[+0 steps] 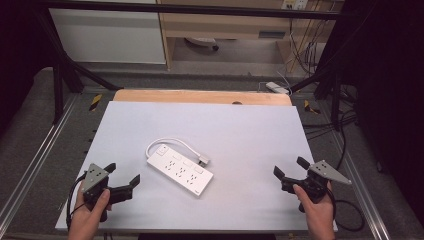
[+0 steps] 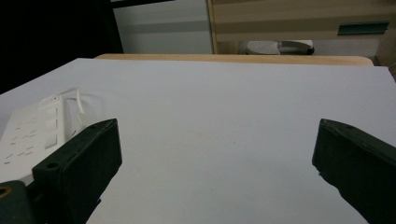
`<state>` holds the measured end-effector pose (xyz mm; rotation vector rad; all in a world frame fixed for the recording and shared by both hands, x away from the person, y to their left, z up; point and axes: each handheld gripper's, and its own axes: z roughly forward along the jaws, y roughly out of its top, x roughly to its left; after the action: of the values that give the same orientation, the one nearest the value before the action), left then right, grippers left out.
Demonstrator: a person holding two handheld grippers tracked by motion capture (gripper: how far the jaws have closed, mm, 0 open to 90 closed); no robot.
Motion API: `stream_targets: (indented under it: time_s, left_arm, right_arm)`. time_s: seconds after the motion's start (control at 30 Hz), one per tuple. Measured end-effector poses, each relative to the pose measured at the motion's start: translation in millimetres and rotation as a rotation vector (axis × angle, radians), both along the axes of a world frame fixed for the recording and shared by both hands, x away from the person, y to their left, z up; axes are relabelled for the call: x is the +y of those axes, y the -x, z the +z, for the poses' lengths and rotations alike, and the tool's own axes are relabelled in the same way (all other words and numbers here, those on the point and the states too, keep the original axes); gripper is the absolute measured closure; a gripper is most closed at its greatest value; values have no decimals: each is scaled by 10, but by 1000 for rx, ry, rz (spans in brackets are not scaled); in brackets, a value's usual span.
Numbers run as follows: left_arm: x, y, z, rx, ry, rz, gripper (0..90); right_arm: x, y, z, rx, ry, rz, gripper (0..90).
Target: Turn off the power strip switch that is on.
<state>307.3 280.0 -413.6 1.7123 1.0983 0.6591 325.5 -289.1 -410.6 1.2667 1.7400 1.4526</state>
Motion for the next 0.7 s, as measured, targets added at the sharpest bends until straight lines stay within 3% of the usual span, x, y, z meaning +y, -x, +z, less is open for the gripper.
stream_targets:
  time_s: [0.1,0.23,0.7]
  left_arm:
    - [-4,0,-3,1,0,0,48]
    - [2,1,-5,5,-7,-1,48]
    - [11,3,-5,1,-3,7,48]
  right_arm:
    - [-2,2,20,-4,0,-35,14]
    - [-4,7,49,-5,5,-41,25]
    - [88,-7,246,6,10,15,55]
